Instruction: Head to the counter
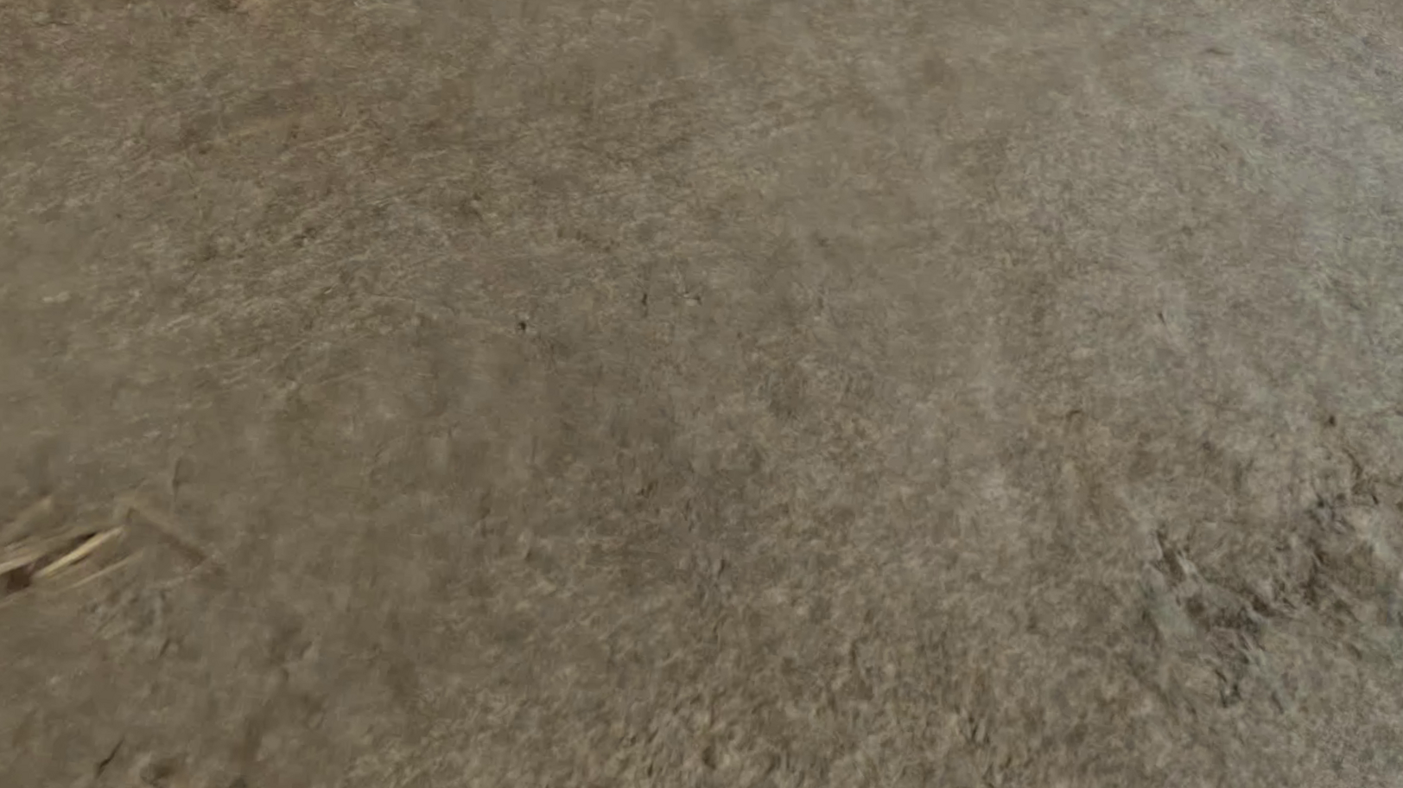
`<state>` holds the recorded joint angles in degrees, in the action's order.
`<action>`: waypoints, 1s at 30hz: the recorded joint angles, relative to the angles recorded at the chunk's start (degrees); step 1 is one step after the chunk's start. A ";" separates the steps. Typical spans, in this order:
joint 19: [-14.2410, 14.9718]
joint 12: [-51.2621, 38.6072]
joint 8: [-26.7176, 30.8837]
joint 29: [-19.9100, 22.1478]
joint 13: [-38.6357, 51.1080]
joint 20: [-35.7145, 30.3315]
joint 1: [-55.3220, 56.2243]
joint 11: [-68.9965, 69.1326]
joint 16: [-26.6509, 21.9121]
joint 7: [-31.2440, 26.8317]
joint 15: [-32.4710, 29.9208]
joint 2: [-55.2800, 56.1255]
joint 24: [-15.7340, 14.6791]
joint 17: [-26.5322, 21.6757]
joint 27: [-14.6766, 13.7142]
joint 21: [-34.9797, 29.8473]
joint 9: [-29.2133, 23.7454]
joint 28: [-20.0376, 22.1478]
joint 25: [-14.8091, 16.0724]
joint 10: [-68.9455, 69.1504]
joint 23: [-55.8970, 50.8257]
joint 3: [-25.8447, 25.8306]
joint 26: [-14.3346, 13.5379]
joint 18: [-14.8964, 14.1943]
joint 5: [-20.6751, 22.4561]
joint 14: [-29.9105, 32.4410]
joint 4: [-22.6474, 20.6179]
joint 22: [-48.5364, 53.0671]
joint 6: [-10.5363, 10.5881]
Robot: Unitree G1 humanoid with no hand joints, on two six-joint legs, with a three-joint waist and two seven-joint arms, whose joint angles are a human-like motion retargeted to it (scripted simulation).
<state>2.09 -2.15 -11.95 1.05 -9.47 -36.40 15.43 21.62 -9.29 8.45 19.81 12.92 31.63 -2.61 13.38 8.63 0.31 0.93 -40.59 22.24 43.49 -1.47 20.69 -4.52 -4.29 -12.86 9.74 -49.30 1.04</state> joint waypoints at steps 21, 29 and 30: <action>-5.28 9.94 -35.57 4.67 1.91 11.18 -15.41 8.77 -7.53 37.28 1.47 2.19 -5.82 0.91 -2.98 1.52 0.16 2.77 -0.34 6.39 2.08 1.07 4.41 -9.64 -14.02 6.12 17.02 -2.49 -2.01; -9.94 9.65 -15.31 0.62 3.63 18.51 9.84 1.99 -4.70 0.83 5.43 -0.81 -3.15 -2.19 0.11 -1.59 -1.39 5.19 -1.97 40.48 4.59 2.66 0.48 1.29 5.16 6.77 11.32 5.58 -1.48; -10.02 9.50 -12.77 1.04 3.81 19.19 13.80 1.67 -3.79 -0.61 5.87 -1.11 -2.03 -2.72 0.21 -1.74 -1.50 5.66 -1.46 41.82 4.03 2.91 -0.83 1.35 6.17 6.10 8.32 7.70 -1.42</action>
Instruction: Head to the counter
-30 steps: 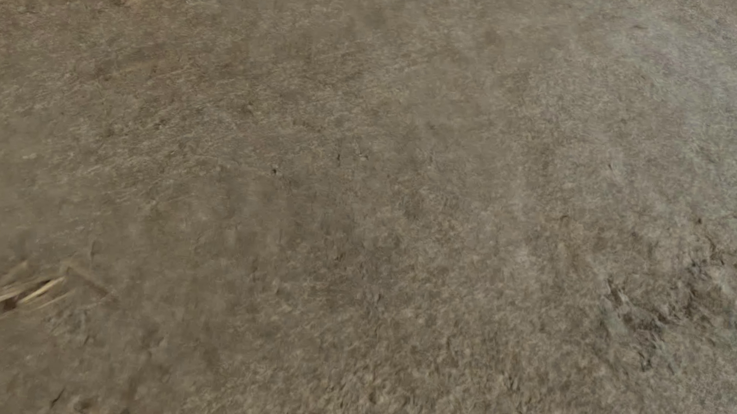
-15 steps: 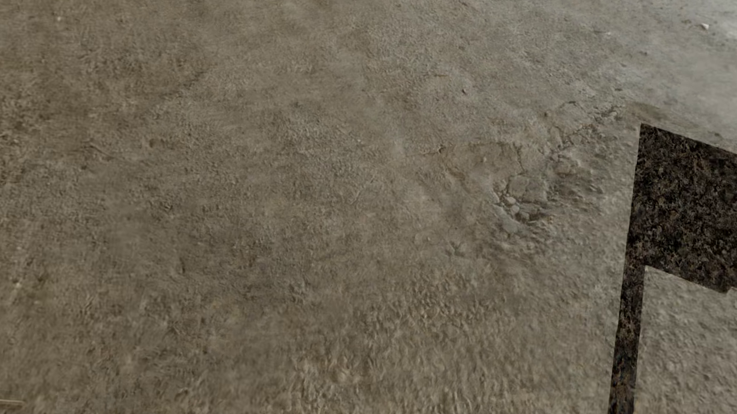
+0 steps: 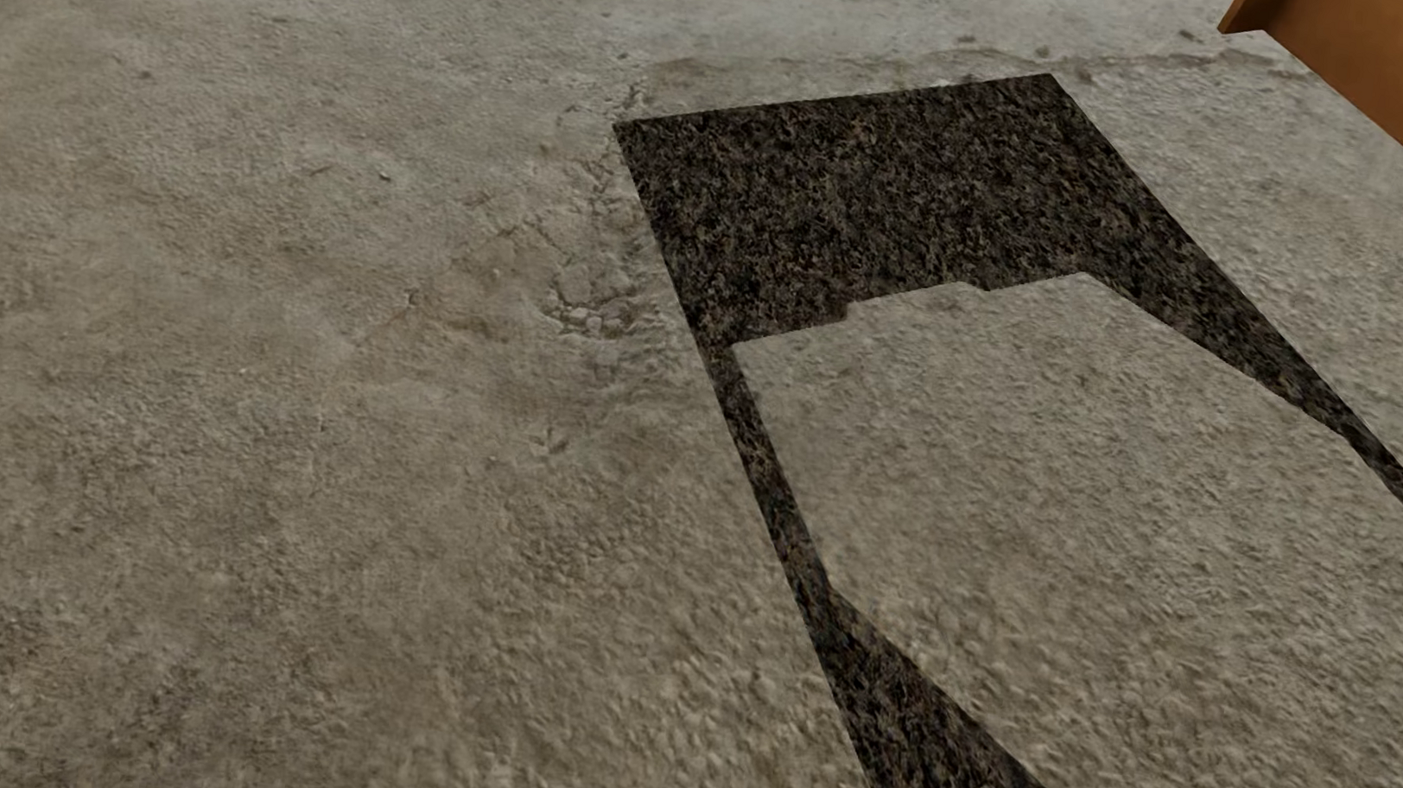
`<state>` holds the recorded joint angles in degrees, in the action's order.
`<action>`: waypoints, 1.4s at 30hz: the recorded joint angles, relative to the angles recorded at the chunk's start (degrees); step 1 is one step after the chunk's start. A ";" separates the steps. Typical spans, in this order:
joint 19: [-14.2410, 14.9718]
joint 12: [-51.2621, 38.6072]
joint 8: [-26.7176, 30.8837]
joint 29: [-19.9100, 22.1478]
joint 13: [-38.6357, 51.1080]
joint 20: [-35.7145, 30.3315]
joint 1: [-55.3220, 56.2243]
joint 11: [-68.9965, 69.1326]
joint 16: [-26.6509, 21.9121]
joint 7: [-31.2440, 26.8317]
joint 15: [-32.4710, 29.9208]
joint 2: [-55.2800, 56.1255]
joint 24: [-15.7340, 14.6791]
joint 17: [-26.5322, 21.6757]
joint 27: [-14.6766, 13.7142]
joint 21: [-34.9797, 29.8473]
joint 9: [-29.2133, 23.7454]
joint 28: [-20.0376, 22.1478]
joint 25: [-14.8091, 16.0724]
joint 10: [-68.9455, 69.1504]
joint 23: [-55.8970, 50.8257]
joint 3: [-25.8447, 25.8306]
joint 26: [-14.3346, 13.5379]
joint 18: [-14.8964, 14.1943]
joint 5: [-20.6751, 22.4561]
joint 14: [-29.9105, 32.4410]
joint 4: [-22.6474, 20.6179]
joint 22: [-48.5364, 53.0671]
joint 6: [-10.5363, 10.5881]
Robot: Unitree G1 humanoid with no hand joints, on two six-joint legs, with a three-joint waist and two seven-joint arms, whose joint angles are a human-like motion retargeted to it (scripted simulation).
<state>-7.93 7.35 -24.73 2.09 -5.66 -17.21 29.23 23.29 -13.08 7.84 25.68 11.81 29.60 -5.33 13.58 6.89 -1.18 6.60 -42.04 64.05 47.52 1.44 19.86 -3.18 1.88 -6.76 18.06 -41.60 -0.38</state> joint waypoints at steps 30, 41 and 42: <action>3.83 -16.36 14.14 -3.91 -14.90 1.34 -31.53 2.93 -4.95 1.95 -18.60 18.16 3.67 7.77 7.51 1.40 0.44 1.57 5.20 -22.62 4.10 -7.52 -1.44 -6.19 -2.08 0.17 -8.18 7.80 0.91; 6.05 3.24 16.76 1.29 1.23 1.03 9.48 0.50 2.66 0.31 0.30 -3.79 -0.02 1.74 -3.85 3.32 0.08 -6.51 -0.09 -16.84 -4.42 -0.77 3.89 2.87 3.05 0.77 -8.40 -7.13 4.83; 6.69 5.29 17.89 0.95 3.07 0.66 8.62 -0.23 2.21 0.18 1.75 -5.38 0.32 0.50 -4.95 2.19 0.62 -7.51 -0.50 -30.19 -5.59 -0.35 4.45 0.35 3.19 2.63 -10.61 -9.06 4.77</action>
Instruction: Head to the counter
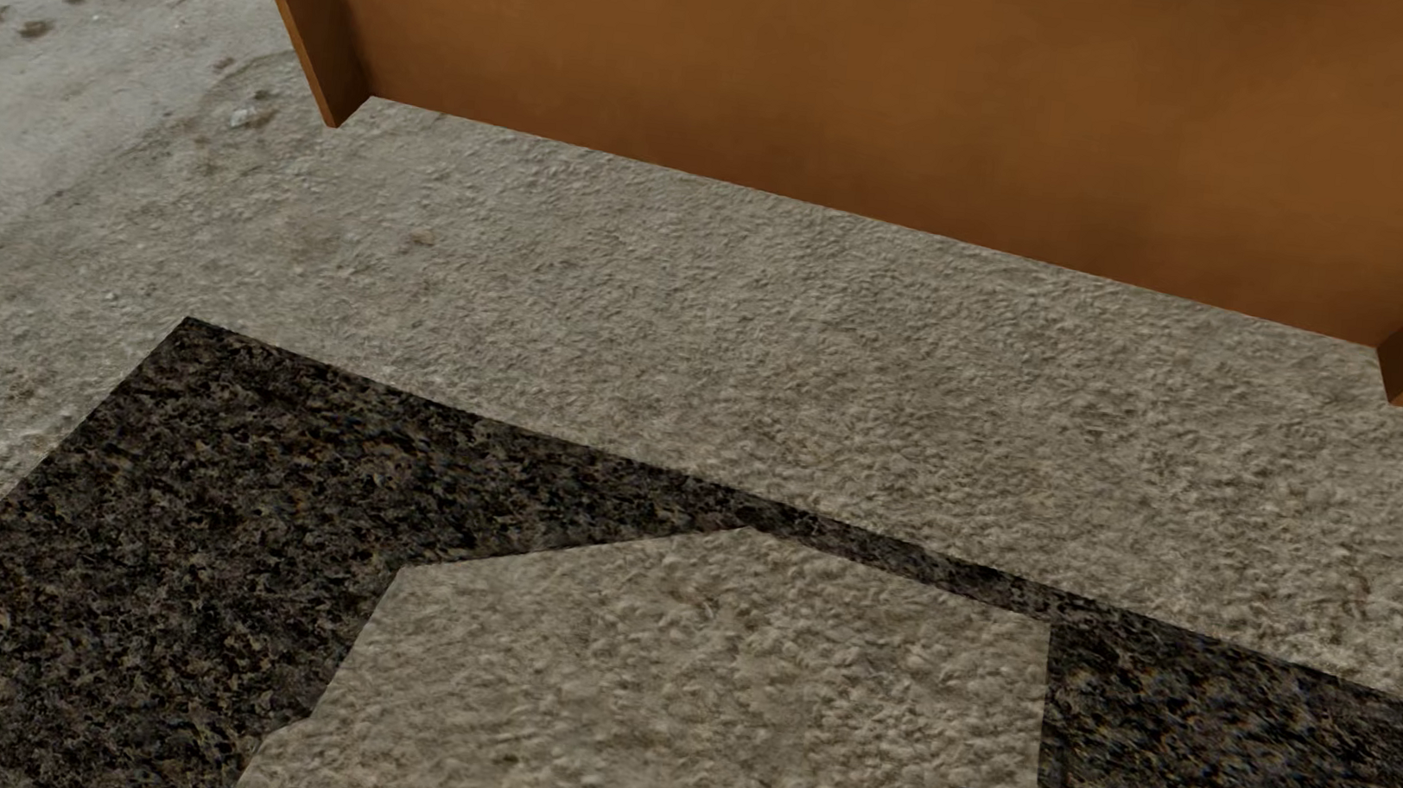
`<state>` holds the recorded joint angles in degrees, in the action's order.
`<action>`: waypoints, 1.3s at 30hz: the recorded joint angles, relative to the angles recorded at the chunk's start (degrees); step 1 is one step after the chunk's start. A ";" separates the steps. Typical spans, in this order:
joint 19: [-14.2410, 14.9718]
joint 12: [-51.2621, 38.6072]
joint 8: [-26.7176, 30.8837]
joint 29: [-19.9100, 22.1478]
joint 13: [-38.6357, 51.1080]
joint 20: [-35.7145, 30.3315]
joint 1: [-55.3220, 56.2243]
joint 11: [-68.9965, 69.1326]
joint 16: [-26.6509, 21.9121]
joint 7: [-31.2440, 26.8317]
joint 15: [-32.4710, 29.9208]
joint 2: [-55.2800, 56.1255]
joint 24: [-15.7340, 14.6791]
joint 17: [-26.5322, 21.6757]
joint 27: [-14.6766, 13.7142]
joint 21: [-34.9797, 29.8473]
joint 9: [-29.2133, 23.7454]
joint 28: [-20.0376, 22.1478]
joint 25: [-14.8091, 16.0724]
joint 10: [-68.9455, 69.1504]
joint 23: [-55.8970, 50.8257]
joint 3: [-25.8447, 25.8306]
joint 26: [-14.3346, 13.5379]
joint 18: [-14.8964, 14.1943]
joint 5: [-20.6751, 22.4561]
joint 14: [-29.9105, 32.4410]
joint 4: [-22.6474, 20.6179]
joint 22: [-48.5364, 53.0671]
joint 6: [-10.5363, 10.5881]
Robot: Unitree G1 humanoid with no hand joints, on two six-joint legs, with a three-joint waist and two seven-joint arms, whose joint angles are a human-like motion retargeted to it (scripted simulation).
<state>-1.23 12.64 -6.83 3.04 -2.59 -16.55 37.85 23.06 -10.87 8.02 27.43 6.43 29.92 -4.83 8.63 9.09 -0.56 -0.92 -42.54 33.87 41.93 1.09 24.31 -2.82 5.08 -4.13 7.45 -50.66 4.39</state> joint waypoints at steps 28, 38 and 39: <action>-6.06 -16.00 -24.36 -2.34 -13.65 -5.31 -17.52 1.37 -0.19 -0.02 -10.89 8.12 6.88 6.70 3.25 4.80 -0.86 2.42 3.06 40.03 3.48 -4.98 -8.27 -1.37 -10.52 1.44 7.27 10.42 -3.60; 1.12 6.71 -11.76 1.59 5.24 1.09 -7.04 1.41 -0.43 9.07 -1.53 -0.51 -0.99 1.89 -4.74 -4.82 -0.05 -0.75 1.82 -10.35 -4.78 -0.11 -0.14 6.13 -6.05 5.76 6.49 -1.12 0.66; 2.25 8.72 -10.23 2.06 4.83 1.82 -8.57 2.79 1.10 10.73 -0.63 -0.83 -1.81 1.73 -5.10 -5.20 0.24 0.18 2.56 -10.35 -5.71 -0.15 -0.18 8.32 -6.86 4.33 6.61 -0.81 0.64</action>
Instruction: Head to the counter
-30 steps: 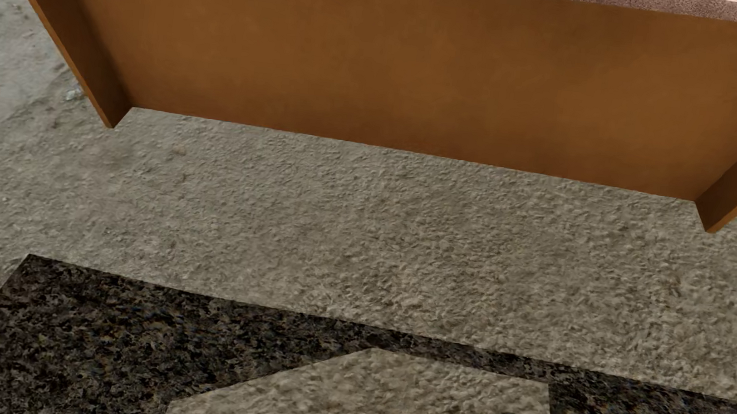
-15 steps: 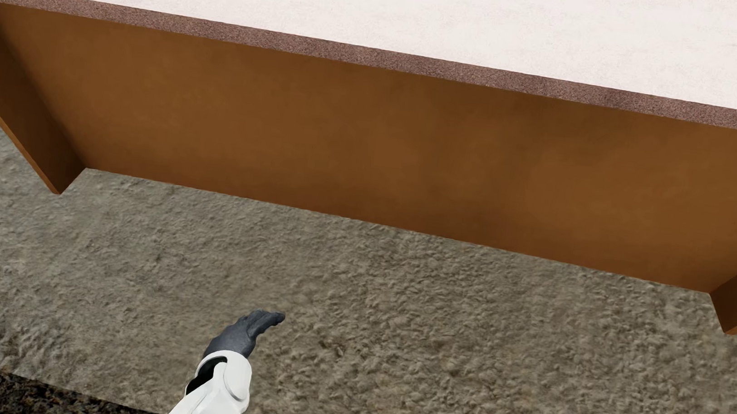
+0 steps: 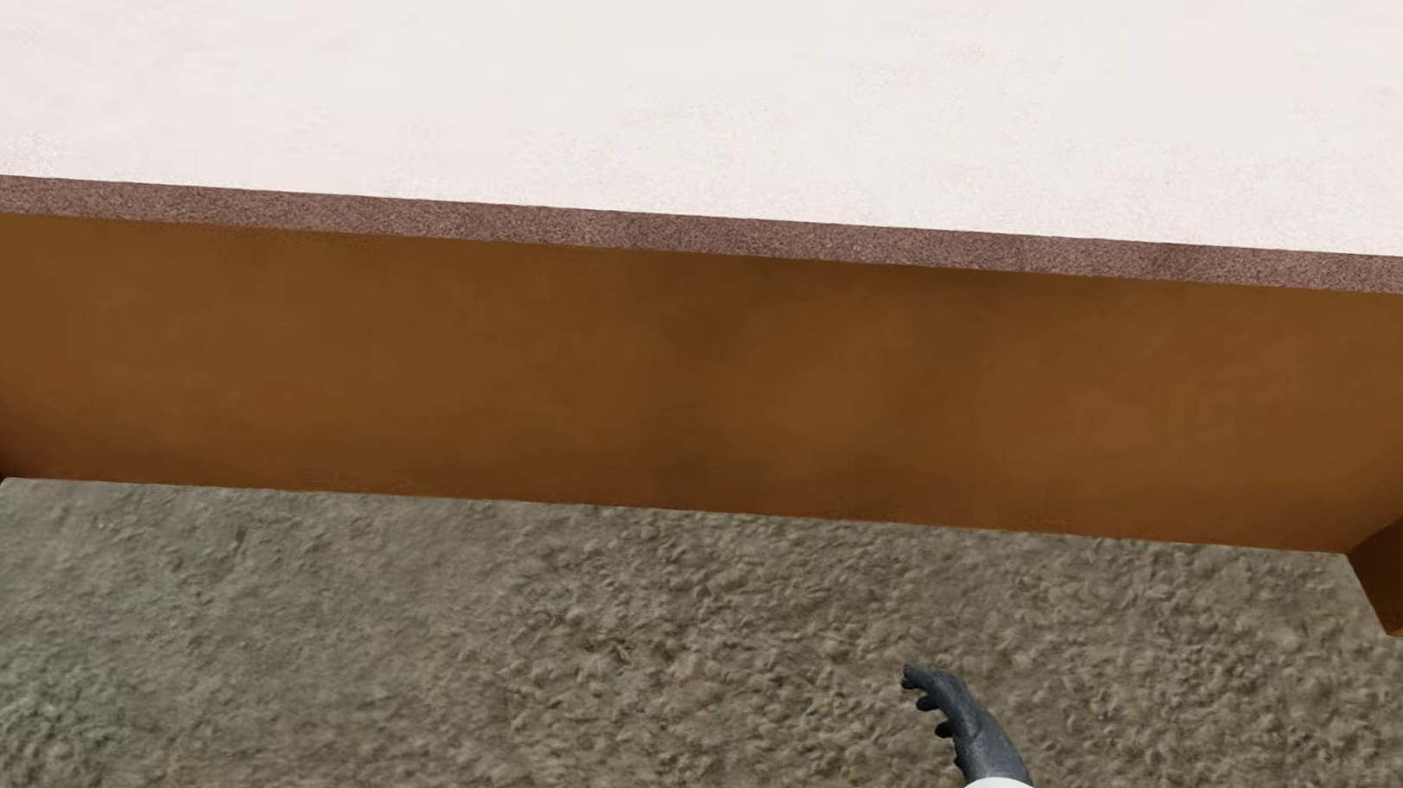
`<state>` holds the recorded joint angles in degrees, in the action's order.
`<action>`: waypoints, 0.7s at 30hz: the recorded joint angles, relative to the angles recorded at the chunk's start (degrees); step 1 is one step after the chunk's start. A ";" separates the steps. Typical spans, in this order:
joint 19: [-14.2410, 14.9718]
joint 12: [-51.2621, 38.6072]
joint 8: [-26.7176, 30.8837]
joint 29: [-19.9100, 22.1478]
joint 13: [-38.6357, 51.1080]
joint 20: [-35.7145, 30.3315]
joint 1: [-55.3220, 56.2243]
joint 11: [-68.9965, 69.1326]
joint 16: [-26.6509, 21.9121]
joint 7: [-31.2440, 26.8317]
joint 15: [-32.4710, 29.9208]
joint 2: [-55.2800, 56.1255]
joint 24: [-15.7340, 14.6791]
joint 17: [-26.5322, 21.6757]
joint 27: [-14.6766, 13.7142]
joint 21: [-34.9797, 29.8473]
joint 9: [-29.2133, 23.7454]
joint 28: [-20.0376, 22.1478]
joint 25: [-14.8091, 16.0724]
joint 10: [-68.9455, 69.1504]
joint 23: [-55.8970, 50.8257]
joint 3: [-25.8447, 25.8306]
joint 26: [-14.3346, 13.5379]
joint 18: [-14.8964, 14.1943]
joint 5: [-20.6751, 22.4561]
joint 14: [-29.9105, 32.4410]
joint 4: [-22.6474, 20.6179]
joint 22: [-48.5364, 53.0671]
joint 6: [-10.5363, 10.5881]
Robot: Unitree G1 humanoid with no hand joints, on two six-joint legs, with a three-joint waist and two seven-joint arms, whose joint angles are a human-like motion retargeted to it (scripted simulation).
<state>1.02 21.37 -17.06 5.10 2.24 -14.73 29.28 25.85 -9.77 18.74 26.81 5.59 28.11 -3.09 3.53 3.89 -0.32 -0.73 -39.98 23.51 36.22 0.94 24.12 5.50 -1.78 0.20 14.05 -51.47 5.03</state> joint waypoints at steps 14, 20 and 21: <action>5.64 -34.92 12.74 -9.68 -21.03 -6.80 -12.81 12.34 -0.82 -2.92 -10.23 17.14 7.35 -0.69 11.93 8.00 -0.02 6.35 -0.21 3.91 15.42 -2.78 -7.27 -1.03 -12.00 -14.07 -13.26 7.21 -9.62; 4.24 -31.23 6.26 -8.37 -16.98 -1.99 -13.59 1.41 -0.12 -4.09 -9.05 11.10 4.46 -1.41 11.24 6.75 1.71 10.72 -3.12 2.09 10.15 -2.85 -9.13 -2.43 -11.21 -14.90 -12.14 13.02 -10.33; 5.15 -29.19 6.38 -7.61 -15.60 -1.13 -14.22 0.25 0.61 -3.45 -9.42 10.58 3.47 -1.70 10.53 6.38 1.96 10.54 -3.26 1.45 8.27 -2.59 -8.40 -2.66 -10.50 -15.00 -11.40 11.85 -10.01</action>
<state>6.17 -7.83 -10.68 -2.51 -13.36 -15.87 15.06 26.11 -9.16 15.29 17.39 16.18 31.58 -4.79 14.06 10.27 1.64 9.81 -43.24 24.97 44.48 -1.65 15.73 2.84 -12.28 -14.80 2.65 -39.62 -4.98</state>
